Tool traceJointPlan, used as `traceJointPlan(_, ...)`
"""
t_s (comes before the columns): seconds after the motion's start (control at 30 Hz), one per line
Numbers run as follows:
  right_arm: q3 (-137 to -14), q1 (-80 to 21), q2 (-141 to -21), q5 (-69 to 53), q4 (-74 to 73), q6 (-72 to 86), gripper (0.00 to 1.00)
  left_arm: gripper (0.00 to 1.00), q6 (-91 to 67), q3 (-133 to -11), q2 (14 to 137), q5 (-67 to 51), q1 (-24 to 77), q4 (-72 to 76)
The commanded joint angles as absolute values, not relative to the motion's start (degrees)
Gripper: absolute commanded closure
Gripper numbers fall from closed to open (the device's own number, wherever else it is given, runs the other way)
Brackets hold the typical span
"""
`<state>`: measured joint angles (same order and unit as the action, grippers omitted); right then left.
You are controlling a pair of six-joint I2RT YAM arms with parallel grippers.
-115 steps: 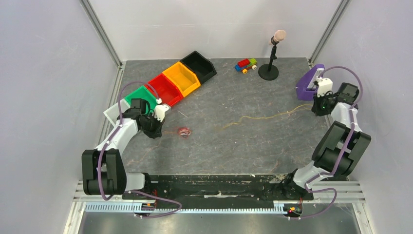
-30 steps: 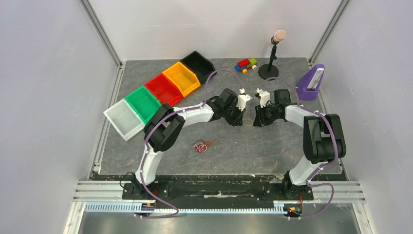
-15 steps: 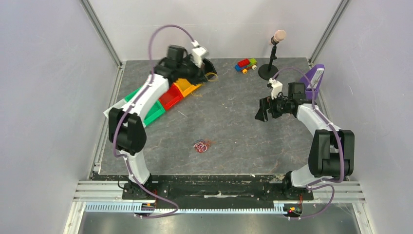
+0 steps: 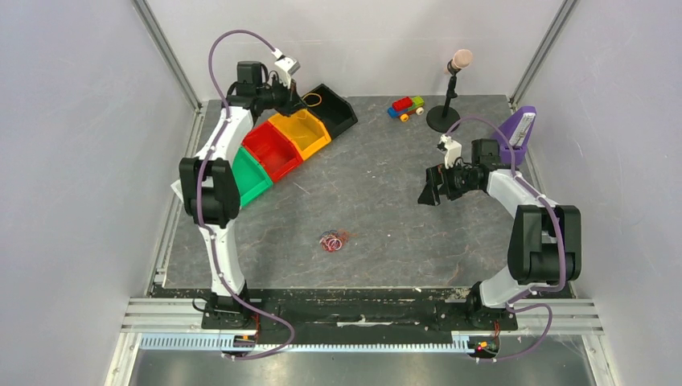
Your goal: Untangle the cables
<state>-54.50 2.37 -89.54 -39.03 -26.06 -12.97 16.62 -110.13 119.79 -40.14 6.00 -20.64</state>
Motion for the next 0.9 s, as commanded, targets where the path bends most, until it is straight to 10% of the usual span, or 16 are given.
traceJointPlan(0.0, -56.49, 2.29, -90.75, -40.43, -27.16, -14.29, 0.02, 0.98, 12.59, -112.25, 122.65, -43.21, 5.8, -11.67)
traceJointPlan(0.7, -56.43, 2.29, -92.48, -40.61, -28.94, -16.43, 0.02, 0.97, 34.63, -120.59, 134.81, -24.19, 4.19, -33.5)
traceJointPlan(0.8, -56.73, 2.13, -92.7, -41.1, -29.26, -16.52, 0.02, 0.49, 33.91, -124.28, 135.58, -22.3, 4.31, -35.8)
traceJointPlan(0.87, -57.0, 1.5, -92.79, -41.6, -29.27, -16.43, 0.02, 0.36, 32.08, -124.5, 133.86, -23.09, 4.31, -35.3)
